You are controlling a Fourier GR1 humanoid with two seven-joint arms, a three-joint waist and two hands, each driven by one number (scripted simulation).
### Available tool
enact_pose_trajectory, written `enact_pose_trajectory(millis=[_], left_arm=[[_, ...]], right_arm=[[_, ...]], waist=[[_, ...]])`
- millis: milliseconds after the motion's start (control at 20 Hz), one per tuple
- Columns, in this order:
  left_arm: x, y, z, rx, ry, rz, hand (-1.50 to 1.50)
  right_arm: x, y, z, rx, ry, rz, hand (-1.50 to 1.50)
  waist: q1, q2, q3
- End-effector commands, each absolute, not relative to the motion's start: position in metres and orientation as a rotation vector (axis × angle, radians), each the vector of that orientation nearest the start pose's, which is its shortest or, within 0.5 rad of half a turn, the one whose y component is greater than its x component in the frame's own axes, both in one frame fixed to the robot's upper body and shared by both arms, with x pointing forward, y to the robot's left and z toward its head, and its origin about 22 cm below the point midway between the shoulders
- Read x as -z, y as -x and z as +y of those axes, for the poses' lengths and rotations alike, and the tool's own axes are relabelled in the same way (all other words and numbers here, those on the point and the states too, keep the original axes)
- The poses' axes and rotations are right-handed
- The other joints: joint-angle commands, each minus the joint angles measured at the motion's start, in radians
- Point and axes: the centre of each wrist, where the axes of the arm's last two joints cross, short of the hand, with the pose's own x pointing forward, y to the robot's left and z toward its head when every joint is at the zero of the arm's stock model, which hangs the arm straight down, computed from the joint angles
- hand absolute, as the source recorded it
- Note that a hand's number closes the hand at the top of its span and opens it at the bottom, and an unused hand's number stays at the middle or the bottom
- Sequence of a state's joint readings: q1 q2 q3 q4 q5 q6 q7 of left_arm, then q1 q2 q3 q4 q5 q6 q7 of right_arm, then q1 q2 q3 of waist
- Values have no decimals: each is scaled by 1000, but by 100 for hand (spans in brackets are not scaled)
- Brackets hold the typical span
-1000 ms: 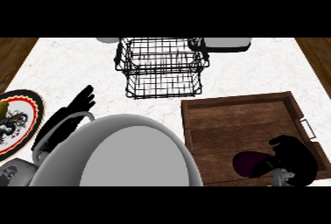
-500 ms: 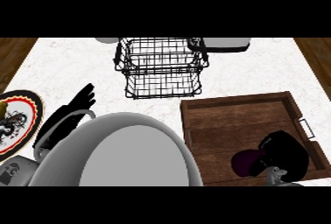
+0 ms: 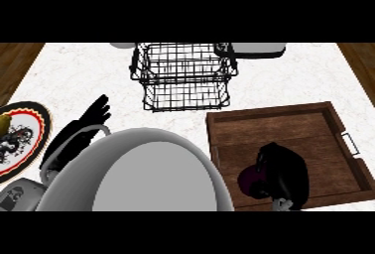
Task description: Pick the eggplant from the tray and place it in the tiered basket
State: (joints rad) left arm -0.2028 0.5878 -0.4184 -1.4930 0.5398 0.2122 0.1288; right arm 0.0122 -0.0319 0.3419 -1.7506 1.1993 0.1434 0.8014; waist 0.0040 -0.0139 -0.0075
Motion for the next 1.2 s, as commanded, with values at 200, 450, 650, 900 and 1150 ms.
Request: enact_pose_trajectory(millis=[200, 450, 650, 900, 1150], left_arm=[[-22, -278, 237, 149, 95, -1374, 0], [-22, -278, 236, 135, 94, -1380, 0], [-17, -279, 229, 149, 98, -1385, 0], [-29, -269, 231, 170, 107, -1387, 0], [-28, -281, 226, 151, 119, -1389, 0]], right_arm=[[-110, -184, -129, -531, 878, -1229, 150], [-175, -170, -124, -461, 963, -1423, 150], [-199, -158, -120, -479, 1016, -1506, 150], [-247, -175, -117, -454, 1056, -1552, 150], [-268, -212, -105, -506, 1055, -1536, 150]], waist=[[-25, 11, 7], [-17, 11, 6], [-14, 12, 6], [3, 12, 6], [2, 14, 6]])
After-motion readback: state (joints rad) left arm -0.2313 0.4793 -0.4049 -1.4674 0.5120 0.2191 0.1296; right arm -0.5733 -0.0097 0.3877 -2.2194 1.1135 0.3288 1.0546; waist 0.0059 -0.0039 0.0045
